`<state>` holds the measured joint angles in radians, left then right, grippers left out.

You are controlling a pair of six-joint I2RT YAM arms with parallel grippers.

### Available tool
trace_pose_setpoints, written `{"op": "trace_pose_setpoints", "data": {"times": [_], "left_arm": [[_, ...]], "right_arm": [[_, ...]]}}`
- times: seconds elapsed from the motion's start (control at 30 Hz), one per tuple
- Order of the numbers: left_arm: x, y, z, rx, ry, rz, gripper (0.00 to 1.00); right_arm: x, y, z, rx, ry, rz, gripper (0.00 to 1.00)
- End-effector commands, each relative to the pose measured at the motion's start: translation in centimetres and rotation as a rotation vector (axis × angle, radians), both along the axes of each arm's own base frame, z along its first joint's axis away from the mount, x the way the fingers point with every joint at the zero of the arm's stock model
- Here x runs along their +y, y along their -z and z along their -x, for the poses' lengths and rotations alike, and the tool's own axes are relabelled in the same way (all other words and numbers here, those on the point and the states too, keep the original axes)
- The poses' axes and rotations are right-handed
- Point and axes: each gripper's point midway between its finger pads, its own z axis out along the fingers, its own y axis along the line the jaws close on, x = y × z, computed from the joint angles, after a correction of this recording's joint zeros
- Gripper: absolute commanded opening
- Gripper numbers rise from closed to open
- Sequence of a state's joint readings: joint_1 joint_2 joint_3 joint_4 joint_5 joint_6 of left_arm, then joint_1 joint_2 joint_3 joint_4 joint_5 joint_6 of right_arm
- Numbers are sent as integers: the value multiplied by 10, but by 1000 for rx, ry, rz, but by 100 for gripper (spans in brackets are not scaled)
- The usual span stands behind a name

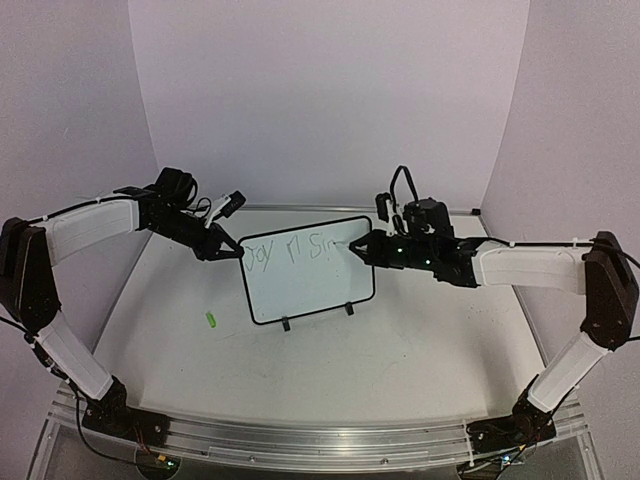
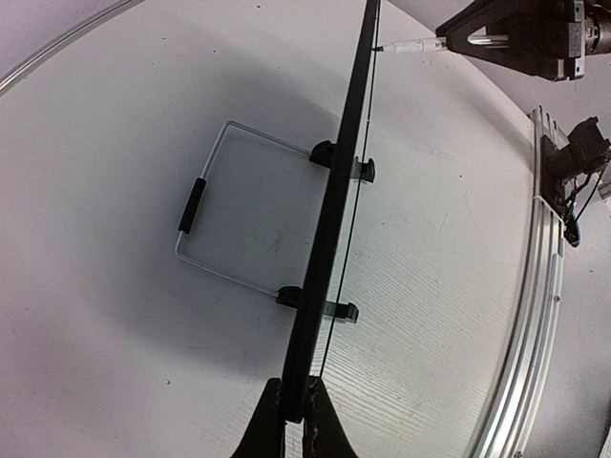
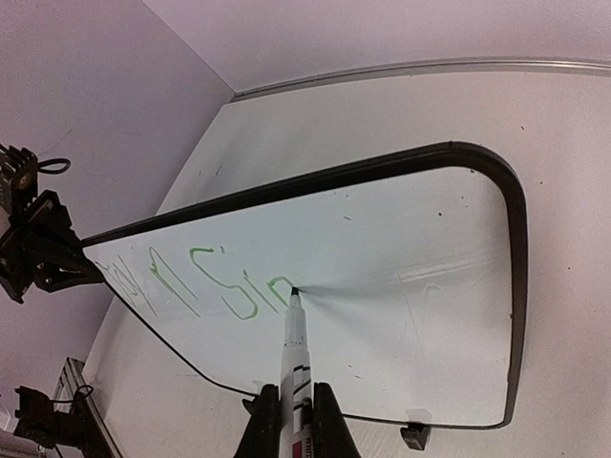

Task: Write a sentence on the whiteboard
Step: Write on the whiteboard with the whiteboard marker without the cap.

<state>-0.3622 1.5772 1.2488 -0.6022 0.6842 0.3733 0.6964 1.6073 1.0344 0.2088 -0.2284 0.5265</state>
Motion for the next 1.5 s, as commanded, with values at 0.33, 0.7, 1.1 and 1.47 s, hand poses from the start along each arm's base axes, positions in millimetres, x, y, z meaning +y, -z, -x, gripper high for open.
{"op": "trace_pose_setpoints", "data": {"times": [0.33,0.7,1.1,1.47], "left_arm": [[11,9,-14,-84,-30,-108,0],[11,9,-13,-83,-29,-108,0],[10,9,-13,-81,-28,-106,0],[10,9,-13,-80,-27,-105,0]], "right_arm": [[-8,-1,-5,-4,49,1,0],[-1,-42,-12,-74,50,-77,0],[-17,-40,-16,-89,134,-63,0],[-17,-18,-13,-37,126,-39,0]]}}
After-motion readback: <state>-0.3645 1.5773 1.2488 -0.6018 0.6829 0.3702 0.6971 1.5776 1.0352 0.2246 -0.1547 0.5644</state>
